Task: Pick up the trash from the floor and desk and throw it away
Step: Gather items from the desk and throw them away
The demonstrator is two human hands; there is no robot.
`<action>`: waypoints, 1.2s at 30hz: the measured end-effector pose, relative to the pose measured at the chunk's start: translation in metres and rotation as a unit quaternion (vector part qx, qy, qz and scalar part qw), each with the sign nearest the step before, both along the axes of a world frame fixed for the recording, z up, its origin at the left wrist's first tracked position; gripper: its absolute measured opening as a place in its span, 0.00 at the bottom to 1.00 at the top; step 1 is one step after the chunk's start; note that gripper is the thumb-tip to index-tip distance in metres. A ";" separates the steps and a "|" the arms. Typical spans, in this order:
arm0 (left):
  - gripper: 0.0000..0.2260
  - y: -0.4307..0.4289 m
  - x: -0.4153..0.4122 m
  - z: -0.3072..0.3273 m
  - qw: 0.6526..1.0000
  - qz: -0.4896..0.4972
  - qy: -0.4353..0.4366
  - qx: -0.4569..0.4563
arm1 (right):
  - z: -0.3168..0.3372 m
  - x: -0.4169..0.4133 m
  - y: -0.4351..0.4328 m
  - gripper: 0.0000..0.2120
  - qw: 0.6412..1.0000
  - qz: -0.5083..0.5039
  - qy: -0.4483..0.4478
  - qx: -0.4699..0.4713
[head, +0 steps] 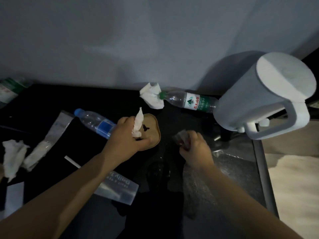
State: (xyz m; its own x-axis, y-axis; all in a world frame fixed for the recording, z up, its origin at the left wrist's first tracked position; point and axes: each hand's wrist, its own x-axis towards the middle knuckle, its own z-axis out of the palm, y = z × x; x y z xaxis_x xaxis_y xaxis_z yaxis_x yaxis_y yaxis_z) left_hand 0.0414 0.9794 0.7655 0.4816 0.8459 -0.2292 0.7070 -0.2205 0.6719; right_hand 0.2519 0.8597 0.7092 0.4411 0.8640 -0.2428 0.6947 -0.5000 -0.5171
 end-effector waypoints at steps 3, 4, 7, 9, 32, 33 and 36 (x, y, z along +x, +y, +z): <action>0.24 0.012 -0.024 0.011 1.000 0.012 -0.020 0.002 | 0.010 -0.009 0.054 0.24 0.999 0.033 -0.012 0.038; 0.24 0.015 -0.031 0.013 1.000 0.018 -0.021 0.005 | 0.014 -0.013 0.072 0.23 0.998 0.040 -0.014 0.049; 0.22 0.021 -0.052 0.015 0.999 0.042 -0.026 0.010 | 0.020 -0.024 0.118 0.24 0.995 0.059 -0.025 0.071; 0.22 0.024 -0.064 0.014 0.998 0.058 -0.030 0.010 | 0.021 -0.031 0.144 0.27 0.993 0.069 -0.045 0.084; 0.21 0.038 -0.114 0.014 0.994 0.096 -0.050 0.016 | 0.021 -0.066 0.155 0.33 0.995 0.093 0.020 -0.001; 0.21 0.036 -0.114 0.016 0.994 0.095 -0.053 0.017 | 0.027 -0.067 0.143 0.32 0.996 0.079 0.045 0.012; 0.22 0.031 -0.117 0.022 0.995 0.077 -0.059 -0.006 | 0.044 -0.073 0.108 0.25 0.992 0.047 0.111 0.028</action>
